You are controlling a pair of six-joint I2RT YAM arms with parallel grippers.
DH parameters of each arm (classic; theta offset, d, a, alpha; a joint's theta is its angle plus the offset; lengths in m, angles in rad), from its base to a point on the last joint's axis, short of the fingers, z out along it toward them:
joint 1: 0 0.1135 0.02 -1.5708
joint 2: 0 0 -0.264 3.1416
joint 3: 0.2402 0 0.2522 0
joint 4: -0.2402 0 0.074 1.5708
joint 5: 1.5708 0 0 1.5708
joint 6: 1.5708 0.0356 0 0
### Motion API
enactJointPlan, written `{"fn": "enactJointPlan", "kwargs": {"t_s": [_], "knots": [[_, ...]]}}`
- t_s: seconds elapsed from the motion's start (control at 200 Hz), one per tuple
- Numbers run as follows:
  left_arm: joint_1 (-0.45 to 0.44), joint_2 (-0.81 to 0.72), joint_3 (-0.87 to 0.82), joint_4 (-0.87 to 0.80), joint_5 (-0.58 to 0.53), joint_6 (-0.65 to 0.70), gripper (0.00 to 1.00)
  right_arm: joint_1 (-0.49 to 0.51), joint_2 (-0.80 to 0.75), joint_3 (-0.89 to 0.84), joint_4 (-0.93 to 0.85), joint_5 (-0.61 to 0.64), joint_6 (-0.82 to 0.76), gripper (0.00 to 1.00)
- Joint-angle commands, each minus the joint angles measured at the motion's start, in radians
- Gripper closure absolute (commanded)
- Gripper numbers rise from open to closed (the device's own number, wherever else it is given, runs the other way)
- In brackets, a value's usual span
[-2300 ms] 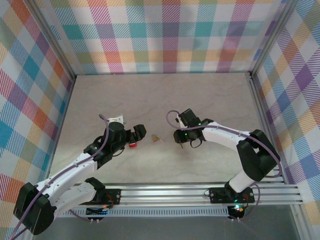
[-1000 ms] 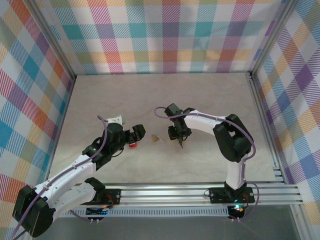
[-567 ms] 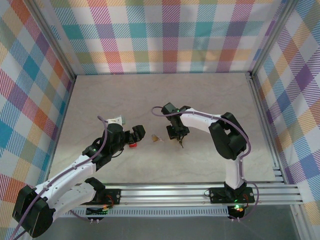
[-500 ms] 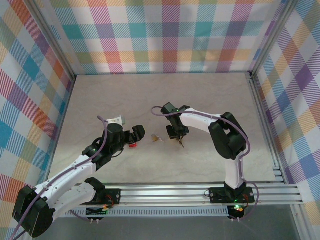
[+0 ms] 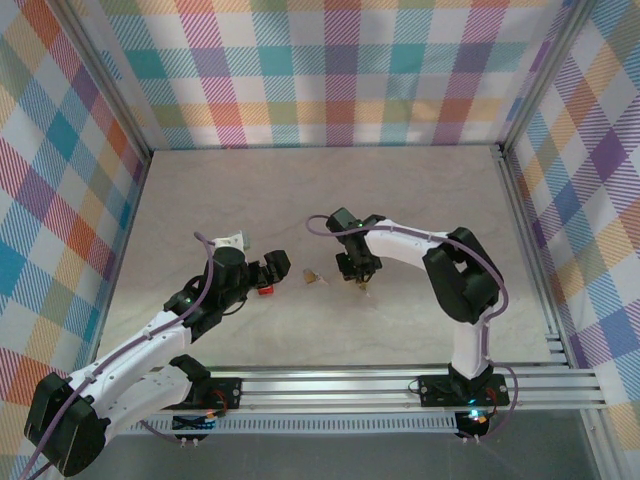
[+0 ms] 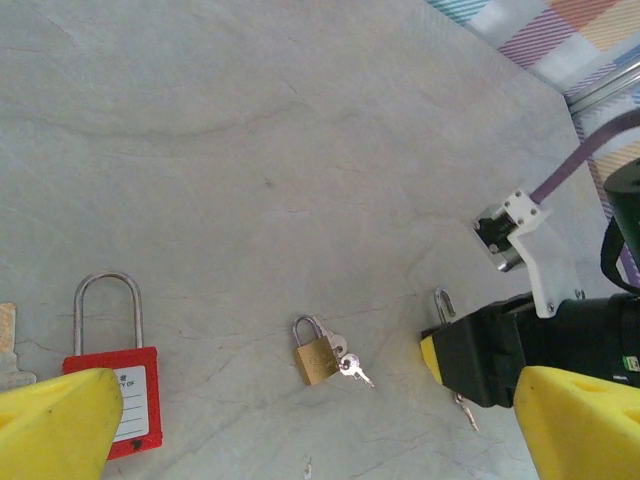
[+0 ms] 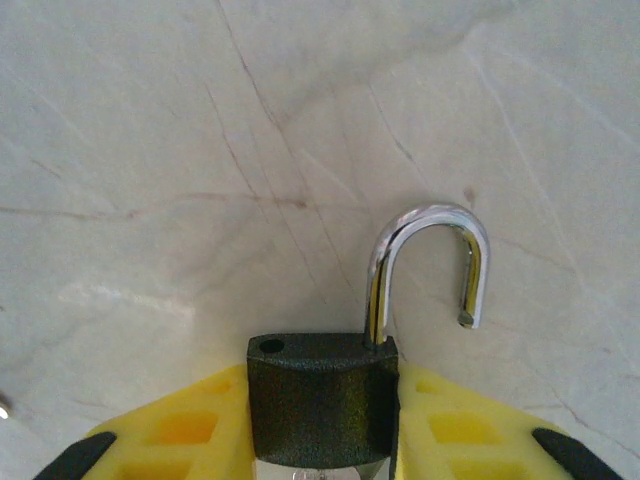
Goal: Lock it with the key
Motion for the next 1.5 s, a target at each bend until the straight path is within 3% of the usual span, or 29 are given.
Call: {"fn": "enactJointPlan", "kwargs": {"t_s": [0.0,0.645,1.495], "knots": [[-0.003,0.004,0.008,0.018,-0.013,0.016,0.0,-0.002,-0.055,-0.037,-0.015,-0.032,-0.015,0.69],[-0.002,0.087,-0.005,0.106,0.038,-0.041,0.0,-0.002,-0.195,-0.173,0.08,-0.088,-0.053,0.66],[-0.033,0.515,0.207,0.293,0.161,-0.13,0.0,-0.002,-0.3,-0.267,0.163,-0.117,-0.073,0.66]]}}
